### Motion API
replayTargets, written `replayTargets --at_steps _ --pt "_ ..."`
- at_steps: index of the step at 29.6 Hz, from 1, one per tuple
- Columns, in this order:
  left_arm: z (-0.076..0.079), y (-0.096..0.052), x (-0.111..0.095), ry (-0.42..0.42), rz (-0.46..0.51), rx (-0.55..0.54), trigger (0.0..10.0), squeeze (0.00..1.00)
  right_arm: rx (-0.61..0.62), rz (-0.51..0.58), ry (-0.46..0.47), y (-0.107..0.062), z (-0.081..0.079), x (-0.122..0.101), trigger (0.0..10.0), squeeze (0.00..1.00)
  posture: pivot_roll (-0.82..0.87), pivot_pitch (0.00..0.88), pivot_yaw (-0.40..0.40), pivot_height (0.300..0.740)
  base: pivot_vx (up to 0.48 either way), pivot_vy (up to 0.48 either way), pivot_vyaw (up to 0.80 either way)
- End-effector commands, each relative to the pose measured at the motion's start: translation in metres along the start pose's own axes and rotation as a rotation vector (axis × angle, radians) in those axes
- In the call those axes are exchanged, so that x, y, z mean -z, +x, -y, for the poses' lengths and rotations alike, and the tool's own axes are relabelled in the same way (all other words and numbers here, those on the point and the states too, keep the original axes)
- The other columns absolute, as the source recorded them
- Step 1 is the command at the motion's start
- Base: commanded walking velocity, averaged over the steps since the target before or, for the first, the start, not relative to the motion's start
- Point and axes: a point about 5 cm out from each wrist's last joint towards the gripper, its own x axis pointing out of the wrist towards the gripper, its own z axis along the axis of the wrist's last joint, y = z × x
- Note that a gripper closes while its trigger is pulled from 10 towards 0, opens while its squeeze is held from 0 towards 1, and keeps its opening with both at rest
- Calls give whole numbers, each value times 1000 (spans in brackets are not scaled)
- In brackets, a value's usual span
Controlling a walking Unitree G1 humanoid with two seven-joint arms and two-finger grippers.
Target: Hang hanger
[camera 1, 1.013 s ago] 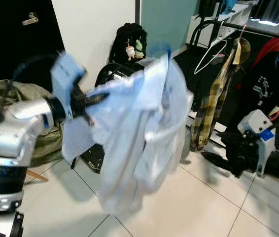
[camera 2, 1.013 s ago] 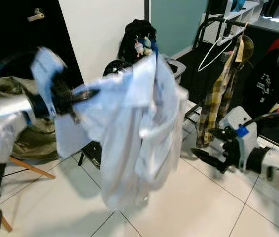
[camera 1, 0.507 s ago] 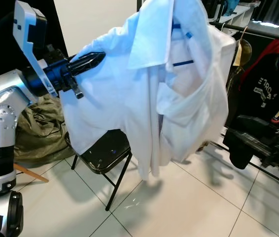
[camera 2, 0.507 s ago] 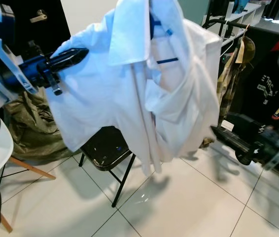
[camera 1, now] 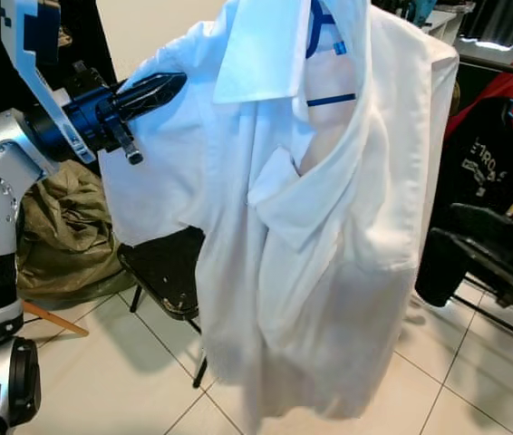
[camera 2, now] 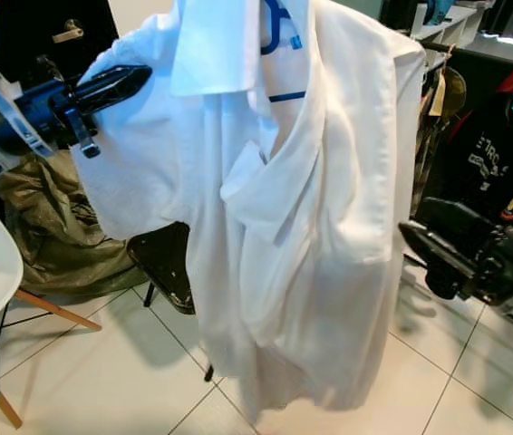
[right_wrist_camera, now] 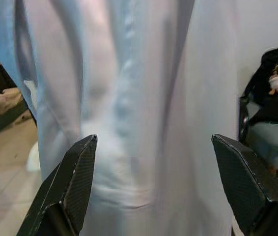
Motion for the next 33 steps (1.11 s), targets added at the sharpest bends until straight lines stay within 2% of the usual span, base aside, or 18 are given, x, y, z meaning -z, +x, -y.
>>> replayTargets --at_steps 1,5,8,14,19,25,30,33 --pt "1 0 -18 38 48 12 10000 0 -33 -9 -18 11 -7 1 10000 0 -80 76 21 740 0 0 0" --pt "1 1 -18 41 44 15 10000 0 -70 12 -15 21 -14 0 10000 0 -77 75 22 740 0 0 0" --pt "2 2 -18 44 36 15 10000 0 -120 54 -28 30 -22 -11 10000 0 -76 76 23 740 0 0 0" --pt "2 3 -16 49 22 3 10000 0 -133 94 -67 31 -24 -25 10000 0 -79 77 23 740 0 0 0" --pt "2 6 -13 53 9 -8 10000 0 -3 180 -97 29 -9 -39 10000 0 -81 76 24 740 0 0 0" --pt "3 8 -11 55 8 -9 10000 0 64 245 -113 34 -4 -47 10000 0 -76 72 26 740 0 0 0" --pt "4 10 -11 54 14 -4 10000 0 33 197 -144 46 -12 -42 10000 0 -75 69 26 740 0 0 0" --pt "6 12 -11 51 19 4 10000 0 18 123 -174 57 -18 -29 10000 0 -74 68 27 740 0 0 0"
